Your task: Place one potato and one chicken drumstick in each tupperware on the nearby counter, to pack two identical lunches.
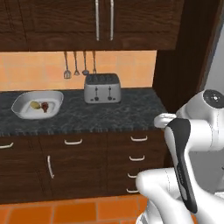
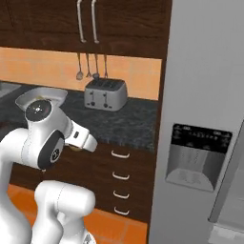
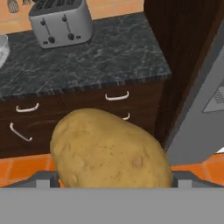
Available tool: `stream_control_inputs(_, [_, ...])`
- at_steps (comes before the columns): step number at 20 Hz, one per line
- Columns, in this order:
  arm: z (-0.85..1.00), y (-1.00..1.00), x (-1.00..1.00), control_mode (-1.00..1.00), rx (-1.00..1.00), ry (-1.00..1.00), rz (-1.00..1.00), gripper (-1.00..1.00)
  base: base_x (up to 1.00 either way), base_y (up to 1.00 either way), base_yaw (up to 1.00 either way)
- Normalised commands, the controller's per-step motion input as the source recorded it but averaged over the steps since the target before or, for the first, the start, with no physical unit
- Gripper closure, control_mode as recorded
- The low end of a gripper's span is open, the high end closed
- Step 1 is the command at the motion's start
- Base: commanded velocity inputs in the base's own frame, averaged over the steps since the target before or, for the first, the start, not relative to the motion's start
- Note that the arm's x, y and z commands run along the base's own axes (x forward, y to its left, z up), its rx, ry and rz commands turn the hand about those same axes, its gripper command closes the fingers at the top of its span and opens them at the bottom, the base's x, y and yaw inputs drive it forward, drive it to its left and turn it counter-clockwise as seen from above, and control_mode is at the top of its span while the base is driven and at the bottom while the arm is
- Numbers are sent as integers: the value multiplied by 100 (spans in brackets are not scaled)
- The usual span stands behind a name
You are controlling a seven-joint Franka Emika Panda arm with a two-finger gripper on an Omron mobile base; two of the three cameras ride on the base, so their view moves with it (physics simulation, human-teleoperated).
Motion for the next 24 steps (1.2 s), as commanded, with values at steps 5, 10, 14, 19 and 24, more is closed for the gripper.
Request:
stream_control_inputs(5, [0,0,0,100,0,0,0,100,19,100,16])
stream_control_inputs(10, [0,0,0,100,0,0,0,100,27,100,15])
stream_control_inputs(14, [0,0,0,100,0,0,0,100,29,100,14])
stream_control_inputs(19, [0,0,0,100,0,0,0,100,37,100,12])
stream_control_inputs(24, [0,0,0,100,0,0,0,100,88,100,4])
